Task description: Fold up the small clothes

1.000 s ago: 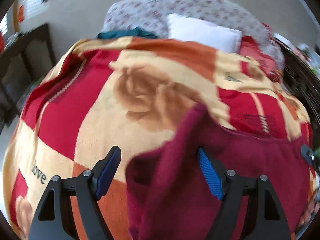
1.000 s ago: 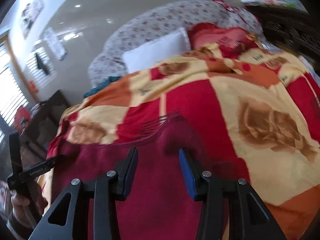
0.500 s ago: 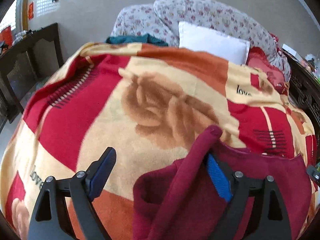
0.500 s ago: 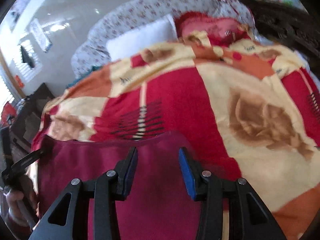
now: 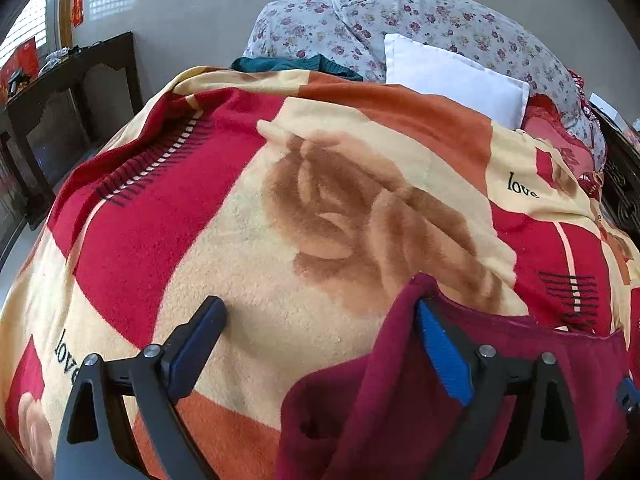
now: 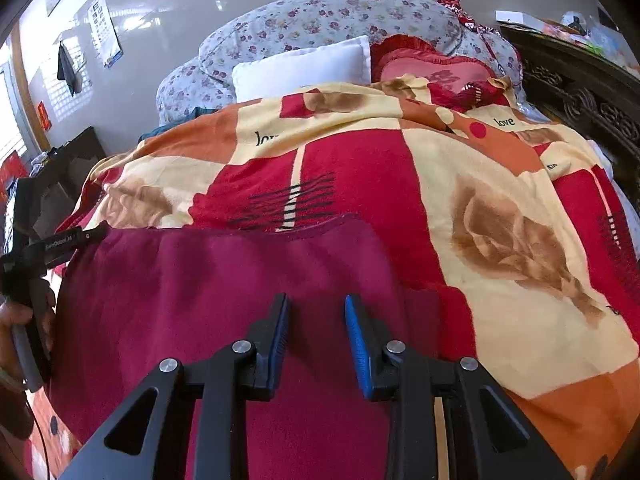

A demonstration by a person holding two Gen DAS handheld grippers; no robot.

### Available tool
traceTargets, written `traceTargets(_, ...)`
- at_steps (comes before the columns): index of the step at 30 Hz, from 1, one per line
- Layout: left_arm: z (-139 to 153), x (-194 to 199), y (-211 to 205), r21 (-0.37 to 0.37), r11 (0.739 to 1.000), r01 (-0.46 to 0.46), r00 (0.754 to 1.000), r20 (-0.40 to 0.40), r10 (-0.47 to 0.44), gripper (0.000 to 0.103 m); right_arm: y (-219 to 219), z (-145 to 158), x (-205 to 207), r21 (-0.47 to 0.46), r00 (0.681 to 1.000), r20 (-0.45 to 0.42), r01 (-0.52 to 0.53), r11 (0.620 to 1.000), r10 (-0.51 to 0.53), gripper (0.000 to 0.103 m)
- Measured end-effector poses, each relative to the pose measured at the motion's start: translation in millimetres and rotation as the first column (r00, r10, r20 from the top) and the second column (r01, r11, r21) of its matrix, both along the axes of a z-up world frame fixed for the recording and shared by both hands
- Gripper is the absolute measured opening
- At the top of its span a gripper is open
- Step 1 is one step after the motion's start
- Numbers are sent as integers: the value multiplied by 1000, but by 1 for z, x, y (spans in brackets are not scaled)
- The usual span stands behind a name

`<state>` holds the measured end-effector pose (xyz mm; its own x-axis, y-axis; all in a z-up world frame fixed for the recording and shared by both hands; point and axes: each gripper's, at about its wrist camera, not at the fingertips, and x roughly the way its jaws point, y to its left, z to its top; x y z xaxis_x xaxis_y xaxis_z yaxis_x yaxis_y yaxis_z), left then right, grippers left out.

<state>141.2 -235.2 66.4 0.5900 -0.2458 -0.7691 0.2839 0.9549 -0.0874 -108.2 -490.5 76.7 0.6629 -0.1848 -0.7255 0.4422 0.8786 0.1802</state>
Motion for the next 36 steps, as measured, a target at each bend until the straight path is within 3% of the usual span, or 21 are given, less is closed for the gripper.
traceTargets(5, 11, -13, 7, -12, 1000, 0, 1000, 20, 0, 95, 11, 14, -14, 7, 1000, 27, -11, 1000, 11, 32)
traceTargets(11, 28, -44, 16, 24, 999, 33, 996, 81, -35, 95, 39, 23, -36, 12, 998, 37, -48, 999, 47, 32)
traceTargets(15, 33, -69, 28, 45, 997, 61, 993, 102, -66, 95, 51, 16, -49, 34, 998, 26, -51, 998, 50, 39)
traceTargets(22, 34, -99, 49, 46, 997, 66, 993, 90, -70, 95, 45, -12, -44, 44, 1000, -22, 4, 999, -3, 40)
traceTargets(27, 35, -119, 59, 54, 996, 73, 992, 102, -79, 95, 54, 3, -53, 89, 1000, 17, -2, 996, 1, 46)
traceTargets(31, 33, -132, 66, 39, 996, 82, 992, 90, -85, 95, 67, 10, -63, 68, 1000, 19, -27, 997, 25, 54)
traceTargets(36, 18, -144, 82, 3, 996, 93, 995, 44, -93, 95, 69, 13, -76, 38, 1000, 7, -15, 999, 14, 55)
